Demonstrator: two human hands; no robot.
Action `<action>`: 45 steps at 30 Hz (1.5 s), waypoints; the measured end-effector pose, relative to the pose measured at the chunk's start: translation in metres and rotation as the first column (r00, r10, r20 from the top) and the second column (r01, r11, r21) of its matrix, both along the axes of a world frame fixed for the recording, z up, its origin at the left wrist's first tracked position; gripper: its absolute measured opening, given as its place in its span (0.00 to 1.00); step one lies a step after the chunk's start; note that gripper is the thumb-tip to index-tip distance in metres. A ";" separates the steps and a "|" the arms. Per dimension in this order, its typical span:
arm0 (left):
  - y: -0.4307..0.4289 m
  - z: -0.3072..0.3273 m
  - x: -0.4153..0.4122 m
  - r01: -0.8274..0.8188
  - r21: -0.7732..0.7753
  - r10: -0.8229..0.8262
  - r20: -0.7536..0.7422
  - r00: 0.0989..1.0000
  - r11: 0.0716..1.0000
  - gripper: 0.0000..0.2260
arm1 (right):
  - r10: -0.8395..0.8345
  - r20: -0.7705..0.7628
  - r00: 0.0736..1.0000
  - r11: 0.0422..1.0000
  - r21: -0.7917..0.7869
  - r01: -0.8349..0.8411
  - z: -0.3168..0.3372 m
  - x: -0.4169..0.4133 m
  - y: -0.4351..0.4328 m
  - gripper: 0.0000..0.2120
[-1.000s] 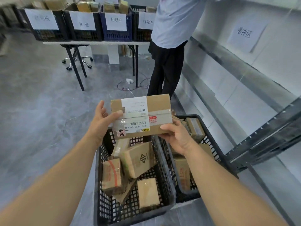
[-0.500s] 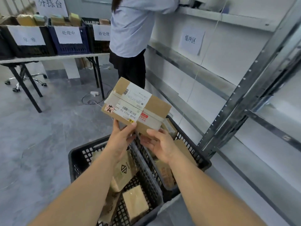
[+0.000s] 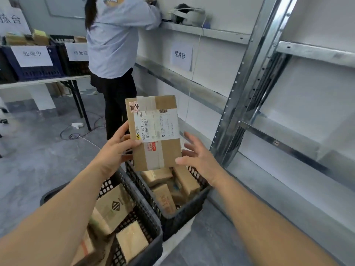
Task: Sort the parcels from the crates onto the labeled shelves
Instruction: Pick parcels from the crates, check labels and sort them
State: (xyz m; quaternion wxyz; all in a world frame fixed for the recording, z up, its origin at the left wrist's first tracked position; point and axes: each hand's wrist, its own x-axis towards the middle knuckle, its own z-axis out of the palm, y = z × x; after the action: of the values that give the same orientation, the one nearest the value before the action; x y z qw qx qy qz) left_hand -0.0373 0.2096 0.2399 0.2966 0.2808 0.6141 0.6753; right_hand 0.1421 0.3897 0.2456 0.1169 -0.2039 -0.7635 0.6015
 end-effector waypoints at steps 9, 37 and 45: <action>0.056 0.026 0.122 0.259 -0.068 -0.264 -0.068 0.962 0.963 0.35 | -0.126 -0.089 0.988 0.991 0.041 0.130 0.012 0.144 0.024 0.38; 0.284 0.064 0.530 0.521 -0.306 -0.495 -0.825 0.273 0.797 0.31 | -0.875 -0.255 0.411 0.396 0.112 0.912 0.049 0.615 0.044 0.41; 0.347 0.070 0.652 0.625 -0.298 -0.462 -0.879 0.115 0.721 0.31 | -0.932 -0.283 0.227 0.190 0.152 0.970 0.061 0.720 0.059 0.41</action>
State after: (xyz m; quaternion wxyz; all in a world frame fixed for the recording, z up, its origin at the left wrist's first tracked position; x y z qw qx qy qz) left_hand 0.6144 0.5568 0.3098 0.1057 0.8303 0.4688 0.2823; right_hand 0.8623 0.4491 0.3066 0.5409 -0.5731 -0.5437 0.2887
